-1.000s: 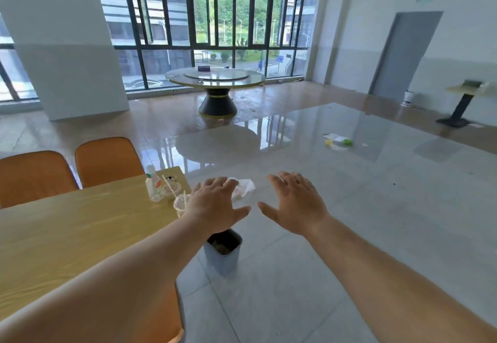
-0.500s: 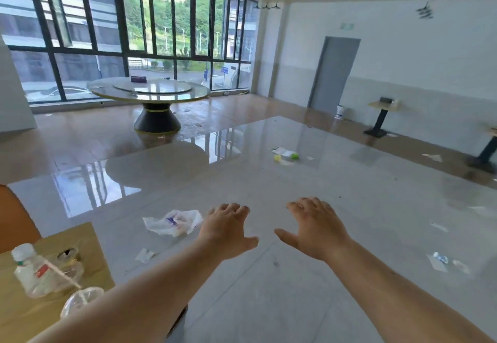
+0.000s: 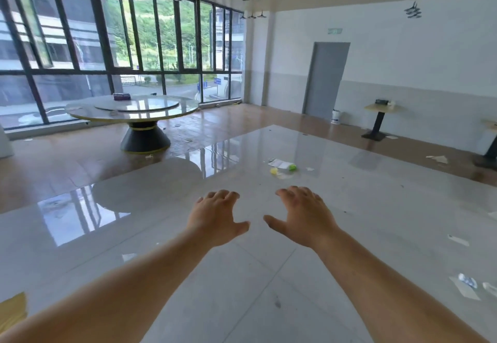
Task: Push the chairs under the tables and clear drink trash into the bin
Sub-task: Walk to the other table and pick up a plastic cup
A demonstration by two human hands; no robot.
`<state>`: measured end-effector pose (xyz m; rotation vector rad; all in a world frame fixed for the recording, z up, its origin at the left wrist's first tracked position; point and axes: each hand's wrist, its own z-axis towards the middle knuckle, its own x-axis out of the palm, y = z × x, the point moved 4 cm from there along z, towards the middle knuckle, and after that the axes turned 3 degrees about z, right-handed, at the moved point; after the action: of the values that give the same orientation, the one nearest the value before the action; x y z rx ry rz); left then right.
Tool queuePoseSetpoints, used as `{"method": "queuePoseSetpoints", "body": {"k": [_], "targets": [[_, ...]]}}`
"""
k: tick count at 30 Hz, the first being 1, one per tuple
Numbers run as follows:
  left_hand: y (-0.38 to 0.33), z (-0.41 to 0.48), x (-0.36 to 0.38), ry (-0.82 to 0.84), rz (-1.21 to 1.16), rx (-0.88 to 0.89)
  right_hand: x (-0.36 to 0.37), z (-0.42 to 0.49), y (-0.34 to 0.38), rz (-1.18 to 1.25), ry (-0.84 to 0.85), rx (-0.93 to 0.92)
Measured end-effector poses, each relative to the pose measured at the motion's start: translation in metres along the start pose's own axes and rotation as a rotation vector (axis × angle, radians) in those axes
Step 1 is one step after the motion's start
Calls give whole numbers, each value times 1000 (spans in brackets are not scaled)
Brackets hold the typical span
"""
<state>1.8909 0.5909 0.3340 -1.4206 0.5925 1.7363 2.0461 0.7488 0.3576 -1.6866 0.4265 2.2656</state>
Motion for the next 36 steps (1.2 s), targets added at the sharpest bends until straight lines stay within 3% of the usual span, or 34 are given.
{"method": "queuePoseSetpoints", "body": {"k": [5,10,16,20,24,27,31,36], "targets": [[55,66,16,8,58,-184,48,114,-7,73,57,-138],[125,98,21,-14,98,-404,86,220,34,126,108,-343],[228,86,34,11,123,-641,140,299,147,194,167,-626],[309,80,25,-55,127,-787,165,344,230,175,169,-806],[378,63,7,-96,154,-897,165,385,309,167,180,-963],[423,46,-22,-173,196,-999,151,420,372,200,99,-1068],[453,10,-41,-205,281,-1129,150,433,452,348,89,-1170],[460,-64,-52,-211,356,-1421,172,399,546,413,118,-1485]]}}
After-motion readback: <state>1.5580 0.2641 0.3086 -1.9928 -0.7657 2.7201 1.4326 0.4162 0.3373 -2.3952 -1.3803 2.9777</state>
